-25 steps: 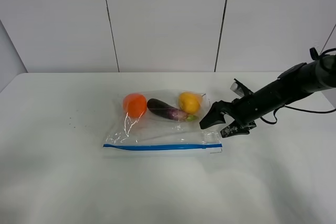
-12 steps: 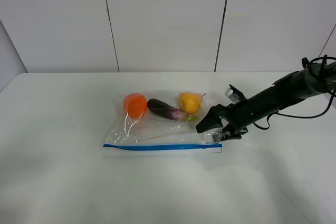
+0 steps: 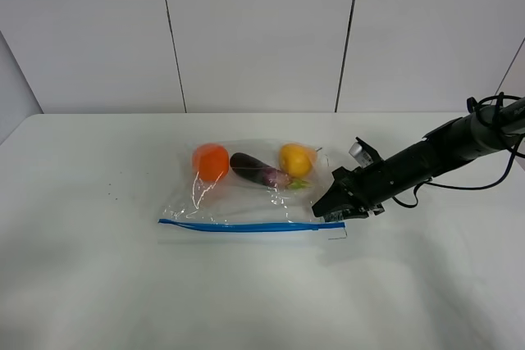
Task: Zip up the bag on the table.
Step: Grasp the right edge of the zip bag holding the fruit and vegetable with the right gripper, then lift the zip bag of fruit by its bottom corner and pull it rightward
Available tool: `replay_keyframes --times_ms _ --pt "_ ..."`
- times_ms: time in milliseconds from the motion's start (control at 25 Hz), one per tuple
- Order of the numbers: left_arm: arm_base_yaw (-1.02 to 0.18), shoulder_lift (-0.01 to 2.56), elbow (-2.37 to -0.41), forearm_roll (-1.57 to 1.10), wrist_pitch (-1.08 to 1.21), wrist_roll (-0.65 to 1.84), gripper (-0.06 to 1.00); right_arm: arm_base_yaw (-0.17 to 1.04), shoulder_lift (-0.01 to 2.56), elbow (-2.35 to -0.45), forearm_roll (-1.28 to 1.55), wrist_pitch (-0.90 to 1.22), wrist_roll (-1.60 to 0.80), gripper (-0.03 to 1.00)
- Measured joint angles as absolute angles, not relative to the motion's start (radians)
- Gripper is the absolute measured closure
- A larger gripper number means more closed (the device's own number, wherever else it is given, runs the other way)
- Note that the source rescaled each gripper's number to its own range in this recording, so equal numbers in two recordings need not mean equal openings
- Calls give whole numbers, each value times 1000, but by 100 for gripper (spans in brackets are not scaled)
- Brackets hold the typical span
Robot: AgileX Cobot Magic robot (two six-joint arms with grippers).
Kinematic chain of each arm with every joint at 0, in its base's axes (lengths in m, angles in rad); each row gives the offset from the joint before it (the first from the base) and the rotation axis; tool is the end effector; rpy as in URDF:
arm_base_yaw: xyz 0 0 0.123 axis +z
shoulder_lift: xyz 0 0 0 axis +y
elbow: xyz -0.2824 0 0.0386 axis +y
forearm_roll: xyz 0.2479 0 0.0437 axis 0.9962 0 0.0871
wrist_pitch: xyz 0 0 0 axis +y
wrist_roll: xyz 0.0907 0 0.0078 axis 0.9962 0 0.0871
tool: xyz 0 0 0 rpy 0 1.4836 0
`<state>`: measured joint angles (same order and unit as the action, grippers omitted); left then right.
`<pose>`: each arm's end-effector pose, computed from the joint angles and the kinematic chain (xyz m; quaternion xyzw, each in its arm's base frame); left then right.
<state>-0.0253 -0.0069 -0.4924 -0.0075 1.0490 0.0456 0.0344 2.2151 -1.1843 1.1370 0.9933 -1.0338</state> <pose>-0.0045 -0.0005 0.2760 0.0303 0.8498 0.0016 0.5262 0.3659 0.0819 0.0765 -0.1024 0.9021 0.4158 0.0522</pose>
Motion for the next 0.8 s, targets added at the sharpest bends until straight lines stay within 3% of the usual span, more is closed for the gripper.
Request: replay_keyframes --times_ms 160,800 --pt "-25 -7 -492 -8 1049 46 -6 34 2215 -1184 1137 1001 -1034 96" --pt "-25 -7 -492 -8 1049 46 -6 34 2215 -1184 1263 1192 -939 97"
